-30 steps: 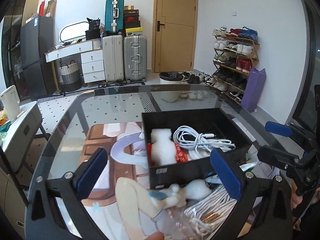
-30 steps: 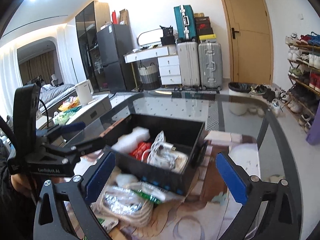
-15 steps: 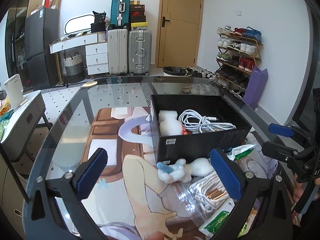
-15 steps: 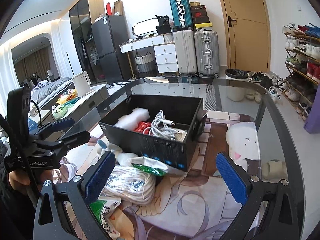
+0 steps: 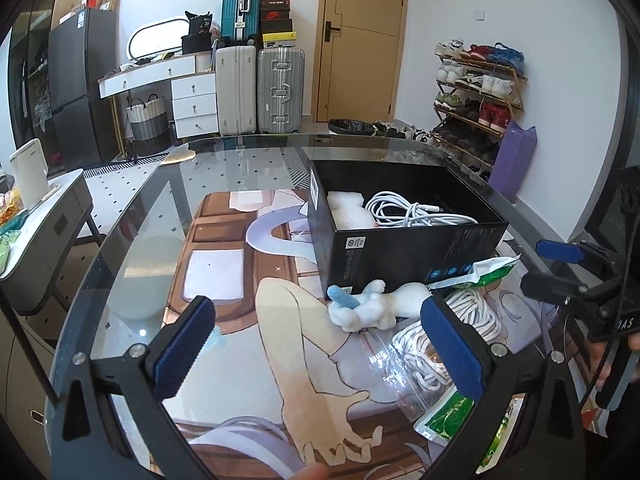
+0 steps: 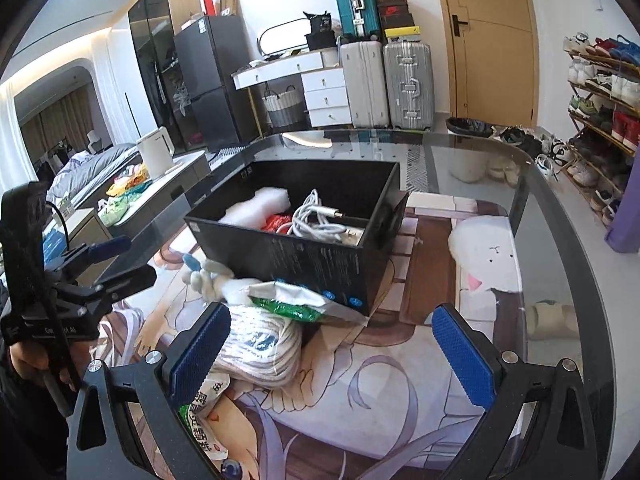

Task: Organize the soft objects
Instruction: 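Withdraw both grippers from the box toward the remaining items on the table, then grasp the green medicine packet with the right gripper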

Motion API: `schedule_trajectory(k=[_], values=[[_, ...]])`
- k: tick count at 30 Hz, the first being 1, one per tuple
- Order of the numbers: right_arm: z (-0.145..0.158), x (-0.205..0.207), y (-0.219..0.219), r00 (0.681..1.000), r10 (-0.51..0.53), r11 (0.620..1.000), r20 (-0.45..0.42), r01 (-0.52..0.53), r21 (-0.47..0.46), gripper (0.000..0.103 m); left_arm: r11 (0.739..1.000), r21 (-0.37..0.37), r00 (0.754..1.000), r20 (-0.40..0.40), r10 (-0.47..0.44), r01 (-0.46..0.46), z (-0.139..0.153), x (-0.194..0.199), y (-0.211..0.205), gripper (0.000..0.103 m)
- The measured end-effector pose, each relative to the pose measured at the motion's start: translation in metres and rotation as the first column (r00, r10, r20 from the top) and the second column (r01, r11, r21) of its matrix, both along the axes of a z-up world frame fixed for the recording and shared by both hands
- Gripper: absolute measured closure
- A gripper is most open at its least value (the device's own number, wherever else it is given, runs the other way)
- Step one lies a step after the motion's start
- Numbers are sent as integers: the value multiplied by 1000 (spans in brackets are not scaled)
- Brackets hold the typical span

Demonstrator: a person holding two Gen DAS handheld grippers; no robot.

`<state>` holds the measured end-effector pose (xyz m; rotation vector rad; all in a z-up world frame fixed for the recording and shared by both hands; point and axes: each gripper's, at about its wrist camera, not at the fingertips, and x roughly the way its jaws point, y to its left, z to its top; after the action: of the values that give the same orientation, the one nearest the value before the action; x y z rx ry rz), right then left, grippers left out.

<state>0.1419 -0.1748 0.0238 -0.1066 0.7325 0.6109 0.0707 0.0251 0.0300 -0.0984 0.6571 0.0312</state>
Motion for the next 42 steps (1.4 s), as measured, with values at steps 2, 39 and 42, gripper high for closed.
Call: schedule_trajectory(k=[2,39,42], values=[[-3,-1,5,1000,13,1000,-8,-13,-21,1,1000,2,1000,-5,-2,2,0,0,0,0],[-55,-65,88,942,310,897,-126,-334,-288,1,1000,11,999,-46,-19,19,-6,0,0,0],[-57,-63,81,940,313,895,-134,-339,-291,1,1000,9,999,-48,-22,22,-6,1,0,0]])
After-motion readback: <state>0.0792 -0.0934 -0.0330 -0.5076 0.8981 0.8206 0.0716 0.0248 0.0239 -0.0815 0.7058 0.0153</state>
